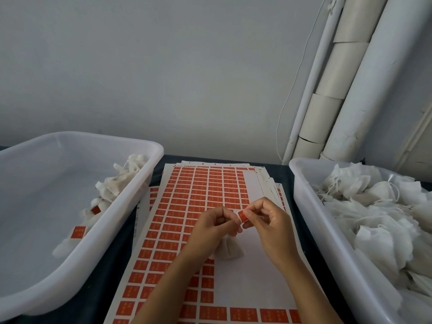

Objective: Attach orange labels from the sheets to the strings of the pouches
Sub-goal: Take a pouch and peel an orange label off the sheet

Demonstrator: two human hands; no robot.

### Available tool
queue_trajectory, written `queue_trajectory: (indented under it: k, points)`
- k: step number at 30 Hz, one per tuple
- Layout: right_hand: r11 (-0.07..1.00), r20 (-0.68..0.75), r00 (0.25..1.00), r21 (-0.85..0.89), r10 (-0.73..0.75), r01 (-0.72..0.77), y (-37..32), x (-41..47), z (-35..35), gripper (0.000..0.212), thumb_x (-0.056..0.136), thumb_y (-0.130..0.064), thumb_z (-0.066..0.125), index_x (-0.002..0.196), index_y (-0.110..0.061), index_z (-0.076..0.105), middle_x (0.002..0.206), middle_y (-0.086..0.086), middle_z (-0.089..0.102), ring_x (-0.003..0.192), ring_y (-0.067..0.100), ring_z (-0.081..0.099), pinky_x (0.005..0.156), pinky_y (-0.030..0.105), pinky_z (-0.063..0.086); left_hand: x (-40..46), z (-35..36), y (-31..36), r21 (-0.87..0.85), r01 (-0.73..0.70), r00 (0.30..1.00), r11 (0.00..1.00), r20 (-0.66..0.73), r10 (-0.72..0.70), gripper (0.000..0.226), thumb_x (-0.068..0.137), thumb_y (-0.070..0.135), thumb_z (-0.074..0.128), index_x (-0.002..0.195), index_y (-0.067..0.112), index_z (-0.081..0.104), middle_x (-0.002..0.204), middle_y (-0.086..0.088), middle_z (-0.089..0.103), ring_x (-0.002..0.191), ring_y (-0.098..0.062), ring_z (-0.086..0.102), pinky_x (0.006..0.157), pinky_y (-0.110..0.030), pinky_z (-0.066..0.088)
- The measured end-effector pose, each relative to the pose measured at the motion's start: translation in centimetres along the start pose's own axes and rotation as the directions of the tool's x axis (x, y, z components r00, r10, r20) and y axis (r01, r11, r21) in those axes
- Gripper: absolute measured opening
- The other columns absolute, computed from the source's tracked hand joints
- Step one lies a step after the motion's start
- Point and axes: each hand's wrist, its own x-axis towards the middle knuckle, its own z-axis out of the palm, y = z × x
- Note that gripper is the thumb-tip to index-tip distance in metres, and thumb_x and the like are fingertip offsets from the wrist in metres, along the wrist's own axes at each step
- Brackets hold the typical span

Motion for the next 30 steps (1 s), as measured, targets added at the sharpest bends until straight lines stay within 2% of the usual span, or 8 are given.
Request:
queue_trajectory:
  k: [13,17,19,22,23,26,27,30]
  points:
    - [0.990,0.018,0.995,-0.102,-0.096,0.097,-0.3,-0.1,0.0,0.009,0.084,-0.019,0.065,0.079,-0.022,0.058,0.075,-0.013,0.064,0.072,0.000,0.064,0.068,0.011,0.052,-0.2,0.1,0.1,0.042,-0.036,0.999,0.998,0.039,0.035,0.017,0.092,-0.002,0.050,0.083,0.008,0.061,0.065,0.007,0.063,0.064,-0.004,0.060,0.066,-0.015,0.050]
    - [0.986,0.023,0.990,-0.086,-0.140,0.141,-0.3,-0.1,-0.1,0.012,0.083,-0.016,0.066,0.080,-0.025,0.059,0.074,-0.017,0.062,0.074,-0.002,0.063,0.066,0.014,0.054,-0.4,0.2,0.0,0.036,-0.036,0.998,0.999,0.047,0.034,0.017,0.095,0.008,0.050,0.083,0.012,0.061,0.065,0.009,0.062,0.066,-0.005,0.058,0.067,-0.013,0.049]
    - [0.988,0.011,0.990,-0.061,-0.143,0.143,-0.3,-0.1,0.1,0.019,0.082,-0.015,0.067,0.089,-0.030,0.057,0.073,-0.018,0.062,0.076,-0.003,0.063,0.071,0.017,0.056,-0.4,0.4,-0.1,0.086,-0.059,0.998,0.995,0.024,0.057,0.010,0.091,0.014,0.058,0.083,0.013,0.063,0.065,0.009,0.063,0.065,-0.006,0.059,0.066,-0.015,0.050]
    - [0.996,-0.001,0.997,0.044,-0.083,0.083,0.0,0.0,0.2,0.053,0.082,-0.012,0.069,0.121,-0.035,0.041,0.070,-0.011,0.066,0.075,0.002,0.065,0.078,0.009,0.051,-0.3,0.5,-0.2,0.176,-0.076,0.997,0.981,0.008,0.075,0.009,0.090,0.014,0.060,0.082,0.016,0.064,0.070,0.008,0.065,0.067,-0.004,0.060,0.066,-0.014,0.050]
    - [0.996,0.010,0.999,0.071,-0.050,0.049,0.2,0.0,0.2,0.054,0.082,-0.015,0.068,0.122,-0.035,0.039,0.071,-0.008,0.067,0.074,0.004,0.066,0.077,0.009,0.051,-0.3,0.5,-0.2,0.185,-0.082,0.997,0.979,0.012,0.082,0.011,0.091,0.013,0.059,0.082,0.017,0.064,0.072,0.006,0.065,0.068,-0.005,0.060,0.067,-0.015,0.051]
    - [1.000,0.087,0.996,0.004,-0.020,0.019,0.8,0.0,0.5,0.013,0.085,-0.032,0.061,0.093,-0.033,0.050,0.070,-0.011,0.063,0.068,0.000,0.064,0.063,0.010,0.050,-0.4,0.5,-0.2,0.201,-0.119,0.993,0.972,0.025,0.116,0.017,0.091,0.004,0.056,0.082,0.015,0.064,0.074,0.001,0.064,0.069,-0.007,0.059,0.068,-0.018,0.051]
    - [0.999,0.120,0.992,-0.039,-0.023,0.028,0.9,0.0,0.7,0.008,0.086,-0.036,0.057,0.082,-0.032,0.051,0.066,-0.013,0.060,0.065,-0.003,0.061,0.058,0.008,0.047,-0.3,0.5,-0.2,0.212,-0.125,0.992,0.969,0.027,0.123,0.017,0.091,0.002,0.054,0.083,0.013,0.065,0.074,0.001,0.063,0.068,-0.006,0.058,0.067,-0.017,0.050]
    - [0.991,0.169,0.984,-0.112,-0.053,0.073,1.5,-0.1,1.1,0.022,0.090,-0.032,0.054,0.069,-0.029,0.050,0.060,-0.016,0.053,0.064,-0.003,0.057,0.057,0.008,0.044,-0.1,0.4,-0.4,0.224,-0.116,0.993,0.968,0.021,0.114,0.016,0.091,-0.002,0.051,0.087,0.003,0.065,0.077,-0.008,0.063,0.069,-0.007,0.058,0.066,-0.016,0.049]
